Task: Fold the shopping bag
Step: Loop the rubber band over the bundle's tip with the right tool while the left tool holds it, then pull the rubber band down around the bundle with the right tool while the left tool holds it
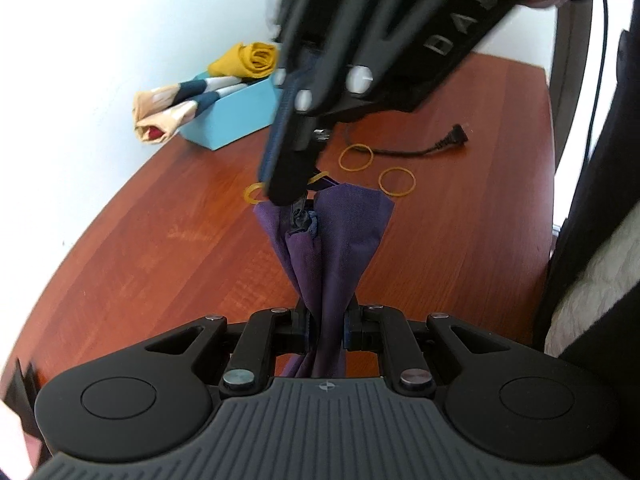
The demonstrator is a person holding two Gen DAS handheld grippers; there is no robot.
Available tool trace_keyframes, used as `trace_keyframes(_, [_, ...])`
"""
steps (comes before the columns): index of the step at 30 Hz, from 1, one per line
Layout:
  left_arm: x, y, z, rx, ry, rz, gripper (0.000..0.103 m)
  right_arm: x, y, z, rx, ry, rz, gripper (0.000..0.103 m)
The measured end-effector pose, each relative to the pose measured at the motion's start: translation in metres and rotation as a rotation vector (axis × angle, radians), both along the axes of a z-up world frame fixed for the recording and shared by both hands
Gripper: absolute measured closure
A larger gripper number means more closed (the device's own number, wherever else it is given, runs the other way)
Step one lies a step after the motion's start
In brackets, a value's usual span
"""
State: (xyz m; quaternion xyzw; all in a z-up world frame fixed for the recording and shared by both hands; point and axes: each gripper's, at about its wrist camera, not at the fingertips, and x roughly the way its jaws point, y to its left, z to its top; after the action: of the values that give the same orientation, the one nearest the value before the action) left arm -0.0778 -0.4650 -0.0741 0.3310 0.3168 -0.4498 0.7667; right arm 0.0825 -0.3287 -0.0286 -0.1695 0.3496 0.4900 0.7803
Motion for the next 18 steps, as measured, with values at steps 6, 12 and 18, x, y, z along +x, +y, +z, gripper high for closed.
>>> trace_keyframes(6, [-0.004,-0.001,0.000,0.016,-0.033,-0.031,0.088,0.001,0.002,-0.002,-0.013,-0.001,0.006,0.103])
trace_keyframes(12, [-0.010,-0.004,-0.002,0.050,-0.105,-0.075,0.088,-0.002,0.007,-0.003,-0.039,0.013,0.063,0.103])
trace_keyframes(18, [-0.010,-0.004,-0.003,0.023,-0.111,-0.040,0.088,0.001,0.002,-0.004,-0.046,0.057,0.070,0.103])
